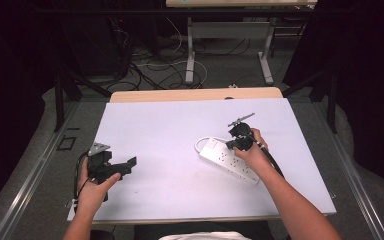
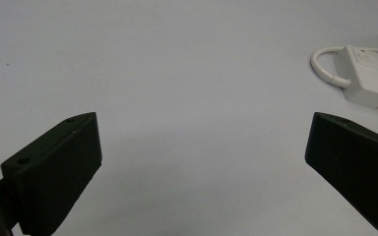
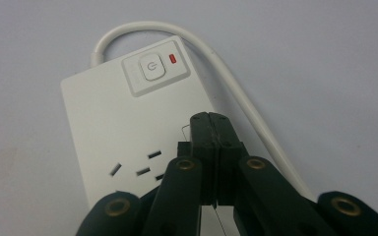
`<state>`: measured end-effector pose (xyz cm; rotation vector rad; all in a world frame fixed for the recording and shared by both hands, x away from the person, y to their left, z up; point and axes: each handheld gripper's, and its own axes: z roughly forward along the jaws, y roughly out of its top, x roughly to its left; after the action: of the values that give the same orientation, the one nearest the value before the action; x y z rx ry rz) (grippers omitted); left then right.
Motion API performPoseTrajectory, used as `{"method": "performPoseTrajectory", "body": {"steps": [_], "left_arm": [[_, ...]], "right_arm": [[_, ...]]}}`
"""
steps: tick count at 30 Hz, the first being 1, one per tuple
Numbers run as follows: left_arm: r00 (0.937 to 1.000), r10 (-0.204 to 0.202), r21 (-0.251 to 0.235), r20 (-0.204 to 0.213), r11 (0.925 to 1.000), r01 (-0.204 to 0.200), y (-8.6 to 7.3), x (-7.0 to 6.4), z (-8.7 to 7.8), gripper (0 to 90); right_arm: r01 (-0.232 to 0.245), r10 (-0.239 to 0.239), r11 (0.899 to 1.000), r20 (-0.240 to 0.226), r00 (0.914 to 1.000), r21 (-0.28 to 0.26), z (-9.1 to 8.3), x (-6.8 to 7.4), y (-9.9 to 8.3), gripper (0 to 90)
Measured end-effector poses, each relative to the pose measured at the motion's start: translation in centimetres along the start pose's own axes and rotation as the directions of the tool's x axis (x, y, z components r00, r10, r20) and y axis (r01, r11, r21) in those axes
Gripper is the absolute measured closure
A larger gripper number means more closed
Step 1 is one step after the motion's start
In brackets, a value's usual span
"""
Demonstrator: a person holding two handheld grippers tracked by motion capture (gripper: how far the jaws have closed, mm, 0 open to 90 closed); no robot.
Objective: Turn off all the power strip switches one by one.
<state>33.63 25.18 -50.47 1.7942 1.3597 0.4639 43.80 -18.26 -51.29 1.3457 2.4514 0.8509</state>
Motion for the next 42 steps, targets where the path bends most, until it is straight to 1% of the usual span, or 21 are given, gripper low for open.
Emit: {"method": "performPoseTrajectory", "body": {"steps": [2, 3, 4, 5, 6, 10, 11, 12, 13, 15, 16, 18, 20, 22, 25, 27, 37, 38, 39, 40, 42], "left_arm": [[1.0, -0.002, -0.002, 0.0, 1.0, 0.002, 0.0, 0.01, -0.02, 0.7], [1.0, -0.001, -0.002, 0.0, 1.0, 0.001, 0.01, 0.02, -0.04, 0.8], [1.0, -0.004, -0.013, -0.002, 0.9999, 0.004, -0.02, 0.01, 0.01, 0.7], [1.0, -0.004, -0.013, -0.002, 0.9999, 0.004, -0.02, 0.01, 0.0, 0.7], [1.0, -0.004, -0.013, -0.002, 0.9999, 0.004, -0.01, 0.02, 0.0, 0.7], [1.0, -0.001, -0.001, -0.001, 1.0, 0.001, 0.02, 0.02, -0.04, 0.7], [1.0, -0.001, 0.0, -0.001, 1.0, 0.001, 0.03, 0.02, -0.04, 0.8], [1.0, 0.0, -0.001, -0.001, 1.0, 0.0, 0.03, 0.01, -0.04, 0.7], [1.0, 0.0, 0.0, -0.001, 1.0, 0.0, 0.03, 0.01, -0.05, 0.7], [1.0, 0.0, -0.001, -0.001, 1.0, 0.0, 0.03, 0.02, -0.05, 0.7], [1.0, -0.001, -0.001, -0.001, 1.0, 0.001, 0.02, 0.02, -0.05, 0.7], [1.0, -0.005, -0.012, -0.003, 0.9999, 0.005, -0.02, 0.01, 0.01, 0.7], [1.0, -0.004, -0.014, -0.003, 0.9999, 0.004, -0.01, 0.03, 0.01, 0.7], [1.0, -0.004, -0.012, -0.003, 0.9999, 0.004, -0.01, 0.02, 0.01, 0.7], [1.0, -0.003, -0.009, -0.003, 1.0, 0.003, -0.01, 0.01, 0.0, 0.7], [1.0, -0.005, -0.012, -0.003, 0.9999, 0.005, -0.01, 0.02, 0.01, 0.7], [1.0, -0.008, -0.013, -0.003, 0.9999, 0.007, -0.01, 0.02, -0.04, 0.7], [1.0, -0.007, -0.013, -0.003, 0.9999, 0.007, 0.0, 0.02, -0.05, 0.7], [1.0, -0.007, -0.014, -0.003, 0.9999, 0.007, -0.01, 0.01, -0.05, 0.7], [1.0, -0.006, -0.013, -0.003, 0.9999, 0.006, -0.01, 0.02, -0.06, 0.7], [1.0, -0.007, -0.013, -0.003, 0.9999, 0.007, -0.01, 0.01, -0.05, 0.8]], "right_arm": [[0.008, -0.008, 1.0, 0.003, 1.0, -0.007, -0.05, -0.11, -0.1, 90.0], [0.007, -0.007, 1.0, -0.005, 1.0, -0.001, -0.14, -0.15, -0.13, 90.0], [0.015, -0.015, 1.0, -0.005, 0.9999, -0.005, -0.16, -0.26, -0.19, 90.0], [0.013, -0.013, 1.0, -0.006, 0.9999, -0.005, -0.19, -0.28, -0.22, 90.0], [-0.003, 0.003, 1.0, 0.004, 1.0, 0.0, -0.2, -0.22, -0.23, 90.0], [0.004, -0.004, 1.0, 0.001, 1.0, -0.002, -0.31, -0.38, -0.38, 90.0], [-0.002, 0.002, 1.0, -0.001, 1.0, -0.009, -0.26, -0.32, -0.45, 90.0], [0.013, -0.013, 1.0, -0.004, 0.9999, 0.003, -0.36, -0.4, -0.48, 90.0], [0.005, -0.005, 1.0, 0.007, 1.0, 0.002, -0.32, -0.32, -0.49, 90.0], [0.006, -0.006, 1.0, 0.003, 1.0, 0.007, -0.28, -0.32, -0.54, 90.0], [-0.002, 0.002, 1.0, 0.003, 1.0, 0.01, -0.26, -0.27, -0.56, 90.0], [0.008, -0.008, 1.0, 0.0, 1.0, -0.004, -0.08, -0.42, -0.69, 90.0], [-0.001, 0.001, 1.0, 0.005, 1.0, 0.008, -0.1, -0.42, -0.71, 90.0], [0.012, -0.012, 1.0, -0.003, 0.9999, 0.006, -0.14, -0.56, -0.75, 90.0], [0.009, -0.009, 1.0, 0.008, 0.9999, -0.009, -0.13, -0.57, -0.73, 90.0], [-0.002, 0.002, 1.0, 0.01, 0.9999, 0.001, -0.07, -0.48, -0.67, 90.0], [0.01, -0.01, 1.0, 0.01, 0.9999, 0.0, 0.02, -0.33, -0.71, 90.0], [0.007, -0.007, 1.0, 0.006, 1.0, -0.002, 0.03, -0.37, -0.71, 90.0], [-0.01, 0.01, 1.0, 0.005, 0.9999, 0.002, -0.01, -0.34, -0.72, 90.0], [0.0, 0.0, 1.0, 0.001, 1.0, 0.001, -0.01, -0.44, -0.73, 90.0], [0.003, -0.003, 1.0, 0.005, 1.0, 0.003, 0.09, -0.38, -0.78, 90.0]]}}
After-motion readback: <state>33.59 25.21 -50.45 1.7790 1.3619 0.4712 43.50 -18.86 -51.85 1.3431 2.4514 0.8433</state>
